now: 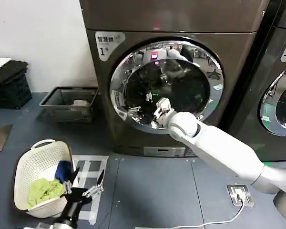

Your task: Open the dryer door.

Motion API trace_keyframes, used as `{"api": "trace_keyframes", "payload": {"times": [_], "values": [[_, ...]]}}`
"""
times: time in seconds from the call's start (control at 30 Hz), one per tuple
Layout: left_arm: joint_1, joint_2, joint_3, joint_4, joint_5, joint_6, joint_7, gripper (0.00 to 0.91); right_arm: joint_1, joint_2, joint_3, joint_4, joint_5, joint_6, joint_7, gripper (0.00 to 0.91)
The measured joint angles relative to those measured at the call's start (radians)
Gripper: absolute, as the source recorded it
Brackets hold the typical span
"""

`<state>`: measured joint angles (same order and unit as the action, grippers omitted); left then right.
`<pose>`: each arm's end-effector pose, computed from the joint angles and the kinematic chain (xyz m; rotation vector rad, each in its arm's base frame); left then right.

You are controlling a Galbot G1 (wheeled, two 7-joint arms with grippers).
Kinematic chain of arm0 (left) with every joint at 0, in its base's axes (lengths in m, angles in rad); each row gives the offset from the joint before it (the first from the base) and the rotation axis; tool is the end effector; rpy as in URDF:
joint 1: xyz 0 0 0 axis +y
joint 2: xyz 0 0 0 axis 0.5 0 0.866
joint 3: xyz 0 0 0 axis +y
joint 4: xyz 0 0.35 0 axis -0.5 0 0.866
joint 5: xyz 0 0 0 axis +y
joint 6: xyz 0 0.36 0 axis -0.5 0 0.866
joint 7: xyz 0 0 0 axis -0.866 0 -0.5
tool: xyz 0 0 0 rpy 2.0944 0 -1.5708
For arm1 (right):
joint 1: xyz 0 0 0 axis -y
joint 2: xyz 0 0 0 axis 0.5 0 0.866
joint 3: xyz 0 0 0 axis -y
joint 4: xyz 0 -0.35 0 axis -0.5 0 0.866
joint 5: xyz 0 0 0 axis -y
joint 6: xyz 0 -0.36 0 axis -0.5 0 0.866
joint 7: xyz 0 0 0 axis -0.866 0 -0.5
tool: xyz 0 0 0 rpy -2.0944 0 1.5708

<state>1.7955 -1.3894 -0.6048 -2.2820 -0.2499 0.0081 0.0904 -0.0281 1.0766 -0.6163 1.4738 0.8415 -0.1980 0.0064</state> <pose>0.1250 0.0425 -0.2649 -0.2274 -3.0895 0.0967 0.4985 0.1040 -0.1311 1.2291 -2.8568 0.4058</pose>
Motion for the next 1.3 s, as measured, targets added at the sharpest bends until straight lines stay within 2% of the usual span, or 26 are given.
{"api": "trace_keyframes", "payload": {"times": [1.3], "values": [[0.002, -0.001, -0.005, -0.006, -0.003, -0.005, 0.0, 0.907, 0.037, 0.161, -0.032, -0.171, -0.031, 0.004, -0.03, 0.907]]}}
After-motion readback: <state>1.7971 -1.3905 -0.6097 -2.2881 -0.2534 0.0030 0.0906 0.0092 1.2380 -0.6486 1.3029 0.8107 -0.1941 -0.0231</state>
